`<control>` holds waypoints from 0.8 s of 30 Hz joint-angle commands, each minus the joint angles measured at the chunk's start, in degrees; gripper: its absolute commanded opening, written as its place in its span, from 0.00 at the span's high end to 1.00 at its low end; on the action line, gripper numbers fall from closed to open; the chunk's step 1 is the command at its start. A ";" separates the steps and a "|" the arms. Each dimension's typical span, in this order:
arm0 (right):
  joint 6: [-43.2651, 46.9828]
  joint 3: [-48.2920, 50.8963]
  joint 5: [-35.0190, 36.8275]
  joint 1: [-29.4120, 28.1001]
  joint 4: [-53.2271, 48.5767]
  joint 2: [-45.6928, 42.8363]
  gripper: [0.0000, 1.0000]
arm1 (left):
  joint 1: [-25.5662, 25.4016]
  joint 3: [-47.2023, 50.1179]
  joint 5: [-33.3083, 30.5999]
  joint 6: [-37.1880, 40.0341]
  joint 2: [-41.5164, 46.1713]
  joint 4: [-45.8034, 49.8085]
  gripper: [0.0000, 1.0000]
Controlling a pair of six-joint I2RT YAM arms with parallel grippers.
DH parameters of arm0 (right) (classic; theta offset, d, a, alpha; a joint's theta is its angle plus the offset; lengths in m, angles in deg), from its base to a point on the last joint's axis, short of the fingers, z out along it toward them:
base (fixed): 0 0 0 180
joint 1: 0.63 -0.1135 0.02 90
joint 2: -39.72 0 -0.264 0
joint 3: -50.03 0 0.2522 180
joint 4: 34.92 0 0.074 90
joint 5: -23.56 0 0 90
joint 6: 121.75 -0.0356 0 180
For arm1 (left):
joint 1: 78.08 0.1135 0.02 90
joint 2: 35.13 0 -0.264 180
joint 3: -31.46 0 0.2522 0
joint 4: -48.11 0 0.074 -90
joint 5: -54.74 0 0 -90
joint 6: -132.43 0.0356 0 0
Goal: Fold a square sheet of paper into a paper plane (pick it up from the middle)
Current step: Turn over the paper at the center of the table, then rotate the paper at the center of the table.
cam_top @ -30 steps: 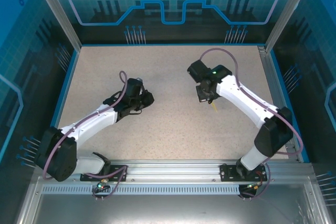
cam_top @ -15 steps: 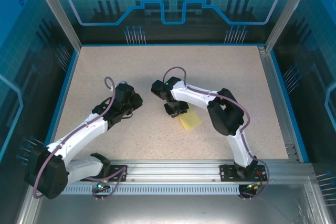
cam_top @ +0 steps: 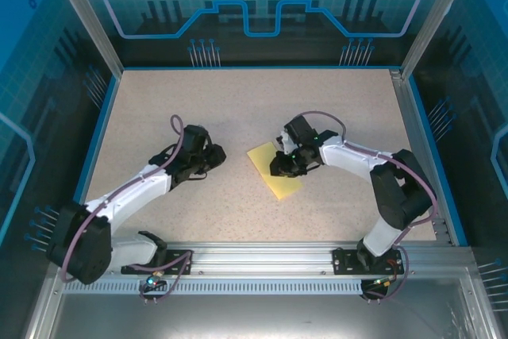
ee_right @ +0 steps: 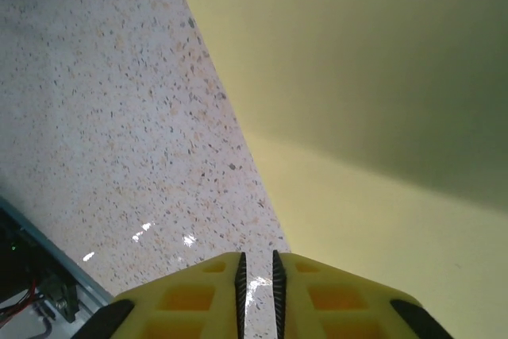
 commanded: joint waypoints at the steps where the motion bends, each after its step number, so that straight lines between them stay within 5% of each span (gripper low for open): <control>1: 1.78 2.49 -6.69 0.28 6.50 0.71 0.83 | 0.20 -3.08 9.64 1.79 -4.00 -4.20 0.73; 11: -10.30 8.30 -3.97 -0.33 19.11 7.78 0.86 | -2.35 -9.94 16.48 3.10 -14.53 -3.57 0.71; 17: -25.57 12.90 7.36 -4.10 24.90 7.47 0.86 | -2.64 -12.44 17.10 3.10 -18.08 -2.41 0.71; 24: -37.84 14.89 11.20 -6.90 34.83 7.30 0.85 | -2.74 -16.69 19.13 2.69 -23.34 -2.32 0.72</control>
